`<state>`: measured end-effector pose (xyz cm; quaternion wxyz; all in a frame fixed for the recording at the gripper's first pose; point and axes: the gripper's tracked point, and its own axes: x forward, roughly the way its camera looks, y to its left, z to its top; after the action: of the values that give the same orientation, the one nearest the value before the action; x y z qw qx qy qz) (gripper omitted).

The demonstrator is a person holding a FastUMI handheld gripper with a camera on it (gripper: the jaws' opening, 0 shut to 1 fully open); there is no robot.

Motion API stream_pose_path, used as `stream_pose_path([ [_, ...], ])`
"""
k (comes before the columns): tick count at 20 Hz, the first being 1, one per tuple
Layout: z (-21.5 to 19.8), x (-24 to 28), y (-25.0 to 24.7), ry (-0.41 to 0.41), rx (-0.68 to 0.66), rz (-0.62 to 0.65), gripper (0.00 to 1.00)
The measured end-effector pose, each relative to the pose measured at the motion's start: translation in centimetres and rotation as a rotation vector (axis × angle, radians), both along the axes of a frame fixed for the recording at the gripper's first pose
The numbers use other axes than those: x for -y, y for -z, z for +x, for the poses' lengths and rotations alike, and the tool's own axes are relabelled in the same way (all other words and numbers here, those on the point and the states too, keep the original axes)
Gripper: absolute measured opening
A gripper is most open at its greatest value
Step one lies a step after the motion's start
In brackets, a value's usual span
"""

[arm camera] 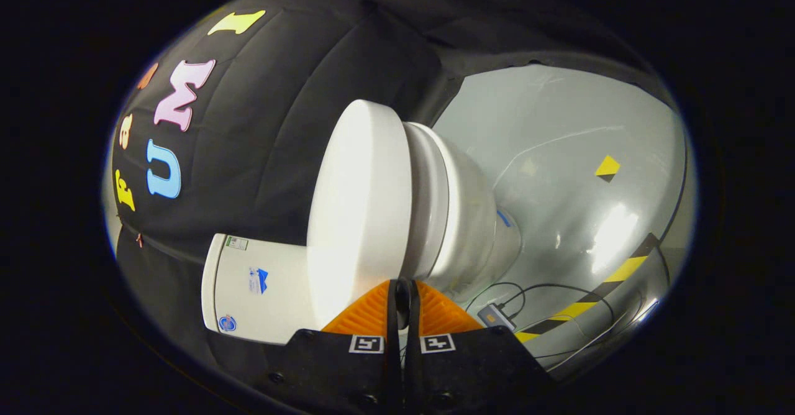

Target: Open the toilet lid.

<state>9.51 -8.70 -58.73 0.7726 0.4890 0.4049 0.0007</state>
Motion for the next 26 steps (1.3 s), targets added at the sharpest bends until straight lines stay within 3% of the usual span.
stream_pose_path([
  [5, 0.7, -1.3, -6.3, -0.009, 0.06, -0.124, 0.06],
  [10, 1.3, -3.7, -12.7, -0.065, 0.111, -0.342, 0.06],
  [15, 1.6, -6.3, -16.5, -0.068, 0.125, -0.558, 0.06],
  [26, 1.6, -12.4, -21.9, -0.039, 0.214, -0.76, 0.05],
])
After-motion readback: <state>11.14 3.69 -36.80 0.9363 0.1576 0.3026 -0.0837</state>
